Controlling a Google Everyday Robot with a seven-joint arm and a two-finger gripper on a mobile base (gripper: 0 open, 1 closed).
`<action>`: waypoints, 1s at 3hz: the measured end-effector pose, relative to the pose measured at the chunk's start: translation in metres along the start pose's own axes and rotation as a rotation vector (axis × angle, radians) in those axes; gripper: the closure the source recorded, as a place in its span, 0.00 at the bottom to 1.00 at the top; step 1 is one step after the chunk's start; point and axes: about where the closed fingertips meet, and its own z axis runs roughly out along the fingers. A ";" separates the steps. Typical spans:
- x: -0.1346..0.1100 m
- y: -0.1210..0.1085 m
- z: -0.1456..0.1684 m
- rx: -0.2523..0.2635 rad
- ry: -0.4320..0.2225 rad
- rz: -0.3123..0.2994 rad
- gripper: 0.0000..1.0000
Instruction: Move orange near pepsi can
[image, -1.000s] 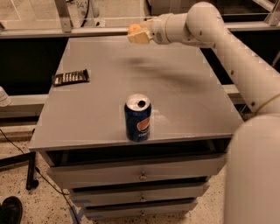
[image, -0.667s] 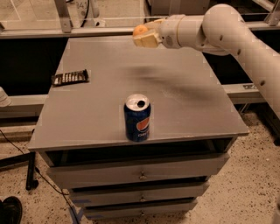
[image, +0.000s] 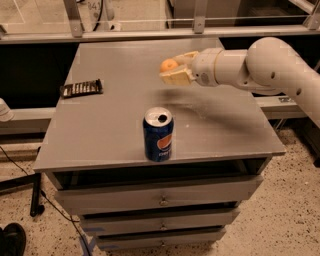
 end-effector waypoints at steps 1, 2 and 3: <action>0.000 0.000 0.000 0.000 0.000 0.000 1.00; 0.005 0.000 -0.013 0.011 -0.003 0.007 1.00; 0.003 0.007 -0.045 0.016 -0.009 0.000 1.00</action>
Offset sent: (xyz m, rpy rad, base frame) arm -0.0197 -0.0353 -0.0018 0.0165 -0.0044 -0.0387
